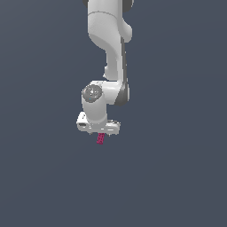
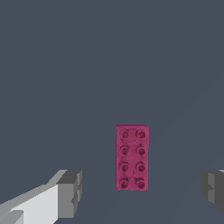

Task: Pick up the object and move it to a goal position.

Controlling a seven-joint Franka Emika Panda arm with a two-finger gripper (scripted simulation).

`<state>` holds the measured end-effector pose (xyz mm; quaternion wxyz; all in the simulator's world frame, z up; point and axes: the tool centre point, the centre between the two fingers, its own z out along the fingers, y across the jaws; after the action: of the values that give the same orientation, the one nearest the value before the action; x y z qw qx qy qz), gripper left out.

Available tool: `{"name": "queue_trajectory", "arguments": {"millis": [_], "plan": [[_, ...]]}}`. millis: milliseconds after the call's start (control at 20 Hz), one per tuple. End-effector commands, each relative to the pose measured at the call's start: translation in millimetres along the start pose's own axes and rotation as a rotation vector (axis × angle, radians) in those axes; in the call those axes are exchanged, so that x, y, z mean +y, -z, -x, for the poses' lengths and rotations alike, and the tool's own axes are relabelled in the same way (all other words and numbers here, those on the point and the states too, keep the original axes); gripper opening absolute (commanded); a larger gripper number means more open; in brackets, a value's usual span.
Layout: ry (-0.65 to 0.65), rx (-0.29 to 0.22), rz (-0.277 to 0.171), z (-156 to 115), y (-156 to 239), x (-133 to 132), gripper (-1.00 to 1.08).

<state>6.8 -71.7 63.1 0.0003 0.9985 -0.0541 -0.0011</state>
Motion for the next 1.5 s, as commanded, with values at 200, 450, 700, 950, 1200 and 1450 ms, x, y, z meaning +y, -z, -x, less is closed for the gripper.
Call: {"name": "queue_trajectory", "arguments": {"millis": [200, 450, 700, 950, 1200, 1450], "plan": [[0.000, 0.001, 0.000, -0.1, -8.2, -0.4, 1.00], [-0.001, 0.002, 0.000, 0.6, -32.5, -0.2, 1.00], [-0.001, 0.002, -0.001, 0.2, -49.0, 0.1, 1.00], [-0.001, 0.002, -0.001, -0.6, -51.1, 0.1, -1.00], [-0.001, 0.002, -0.001, -0.6, -51.1, 0.1, -1.00], [-0.001, 0.002, -0.001, -0.6, -50.6, -0.3, -1.00]]}}
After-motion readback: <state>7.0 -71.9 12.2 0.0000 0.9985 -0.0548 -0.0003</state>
